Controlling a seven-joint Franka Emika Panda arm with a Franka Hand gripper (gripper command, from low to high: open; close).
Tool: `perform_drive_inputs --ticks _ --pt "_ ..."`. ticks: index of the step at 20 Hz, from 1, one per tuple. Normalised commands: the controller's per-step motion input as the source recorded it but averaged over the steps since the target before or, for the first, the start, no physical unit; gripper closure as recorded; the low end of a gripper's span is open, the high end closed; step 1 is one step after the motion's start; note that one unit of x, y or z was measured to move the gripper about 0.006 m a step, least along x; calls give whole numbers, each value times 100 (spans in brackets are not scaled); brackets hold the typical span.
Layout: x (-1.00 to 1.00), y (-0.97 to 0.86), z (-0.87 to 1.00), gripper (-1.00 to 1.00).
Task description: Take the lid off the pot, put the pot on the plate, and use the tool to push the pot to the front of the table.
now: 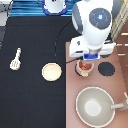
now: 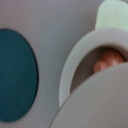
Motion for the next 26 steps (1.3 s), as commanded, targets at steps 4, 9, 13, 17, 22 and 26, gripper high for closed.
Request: perform_drive_inputs --ticks 4,9,13,17,22,26 --pt "-100 0 15 100" --pt "-100 -1 -17 100" --pt "-100 -3 -55 100" --pt "-100 0 -74 100" --pt "-61 0 -63 100" --pt "16 -5 -38 100"
